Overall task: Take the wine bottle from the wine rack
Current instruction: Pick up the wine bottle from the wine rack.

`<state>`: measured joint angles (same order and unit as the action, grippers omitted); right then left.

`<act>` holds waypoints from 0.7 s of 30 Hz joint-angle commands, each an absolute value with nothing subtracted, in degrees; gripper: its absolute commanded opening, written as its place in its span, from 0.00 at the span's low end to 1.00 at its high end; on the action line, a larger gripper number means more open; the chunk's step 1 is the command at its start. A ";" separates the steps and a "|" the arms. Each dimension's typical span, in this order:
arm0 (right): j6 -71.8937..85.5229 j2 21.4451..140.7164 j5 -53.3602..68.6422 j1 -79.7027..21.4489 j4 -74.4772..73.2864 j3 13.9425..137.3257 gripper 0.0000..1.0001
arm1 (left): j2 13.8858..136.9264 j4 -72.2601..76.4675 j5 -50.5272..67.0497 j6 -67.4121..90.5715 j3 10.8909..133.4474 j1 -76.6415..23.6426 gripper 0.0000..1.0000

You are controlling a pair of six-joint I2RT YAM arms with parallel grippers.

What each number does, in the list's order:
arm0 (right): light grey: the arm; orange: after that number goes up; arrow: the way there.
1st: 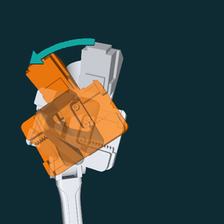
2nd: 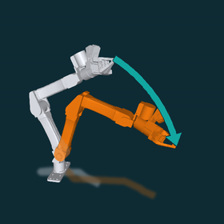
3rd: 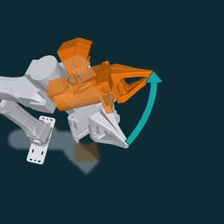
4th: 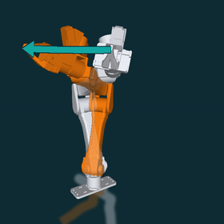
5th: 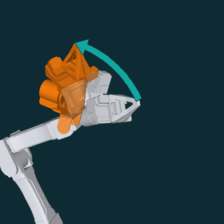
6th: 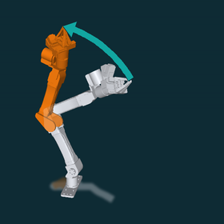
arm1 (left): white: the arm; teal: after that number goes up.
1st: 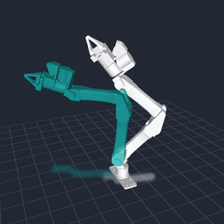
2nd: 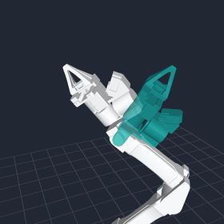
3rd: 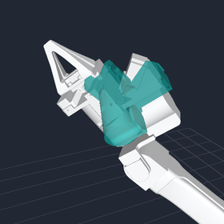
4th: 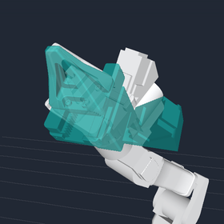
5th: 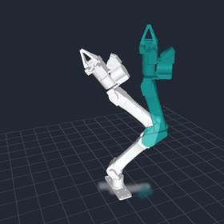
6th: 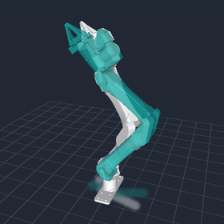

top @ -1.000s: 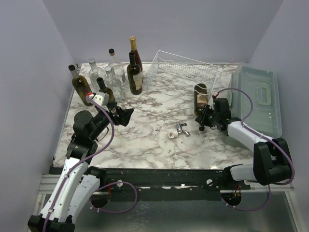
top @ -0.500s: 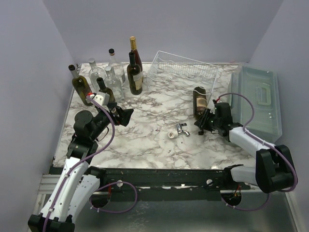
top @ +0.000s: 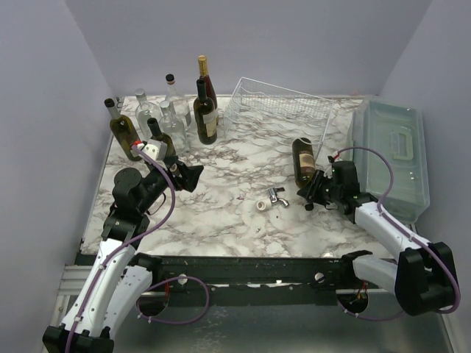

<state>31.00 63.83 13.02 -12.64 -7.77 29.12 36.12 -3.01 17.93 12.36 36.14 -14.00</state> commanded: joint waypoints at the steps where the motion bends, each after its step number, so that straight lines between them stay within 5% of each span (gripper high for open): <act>1: 30.52 60.67 16.98 -12.82 -10.76 31.70 0.00 | 35.91 -3.96 16.89 11.57 35.68 -14.15 0.99; 21: 30.99 53.19 21.28 -12.81 -18.70 34.99 0.00 | 35.82 -3.95 17.19 11.63 35.64 -14.16 0.99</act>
<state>31.51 56.10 18.28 -12.64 -20.67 31.79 36.12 -3.09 17.91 12.36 36.14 -14.00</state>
